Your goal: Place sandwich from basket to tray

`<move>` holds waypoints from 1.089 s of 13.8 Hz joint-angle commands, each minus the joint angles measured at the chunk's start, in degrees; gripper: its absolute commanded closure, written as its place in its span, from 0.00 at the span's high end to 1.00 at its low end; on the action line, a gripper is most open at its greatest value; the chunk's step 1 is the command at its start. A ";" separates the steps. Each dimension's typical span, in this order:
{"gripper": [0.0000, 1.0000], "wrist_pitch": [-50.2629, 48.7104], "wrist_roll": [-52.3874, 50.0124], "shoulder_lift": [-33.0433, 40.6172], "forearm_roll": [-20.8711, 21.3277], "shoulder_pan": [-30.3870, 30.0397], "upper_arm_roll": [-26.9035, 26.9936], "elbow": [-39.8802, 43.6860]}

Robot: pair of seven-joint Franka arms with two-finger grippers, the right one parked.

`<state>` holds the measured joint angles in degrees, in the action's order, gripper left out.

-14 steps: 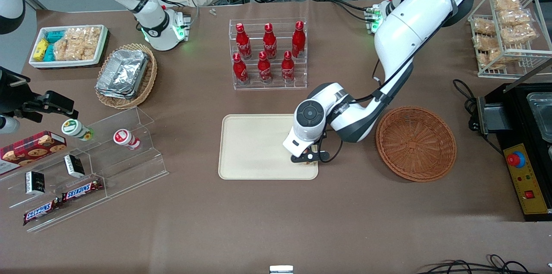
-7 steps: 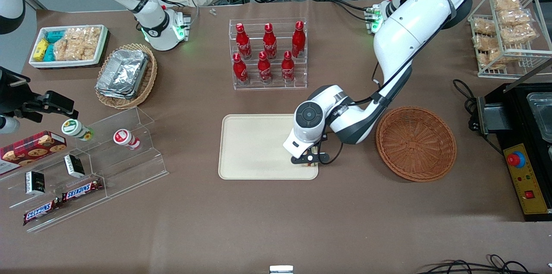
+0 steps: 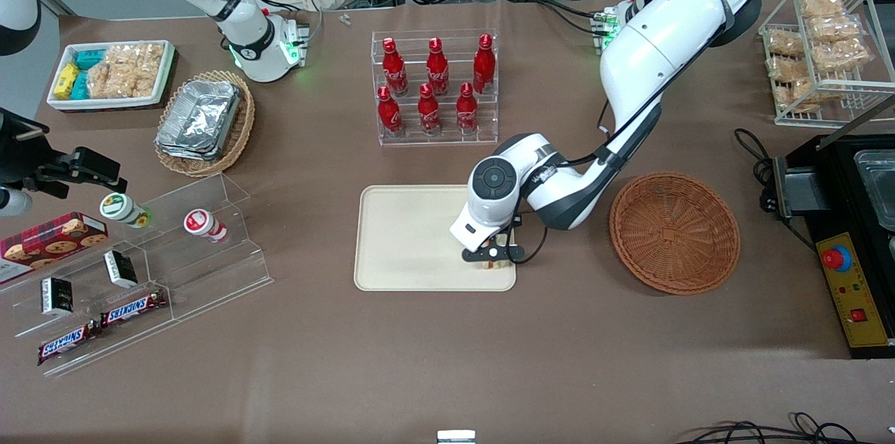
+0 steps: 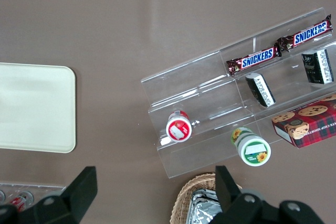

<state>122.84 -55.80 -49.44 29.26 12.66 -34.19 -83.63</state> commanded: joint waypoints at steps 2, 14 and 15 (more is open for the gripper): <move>1.00 0.30 -0.80 -0.31 1.23 0.34 0.09 1.45; 1.00 -20.25 -0.74 14.96 -1.13 -17.99 -6.58 -0.03; 1.00 -22.18 2.86 16.90 -2.18 -21.76 -7.81 -1.17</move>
<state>103.48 -56.89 -37.39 28.91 -3.07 -39.21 -80.95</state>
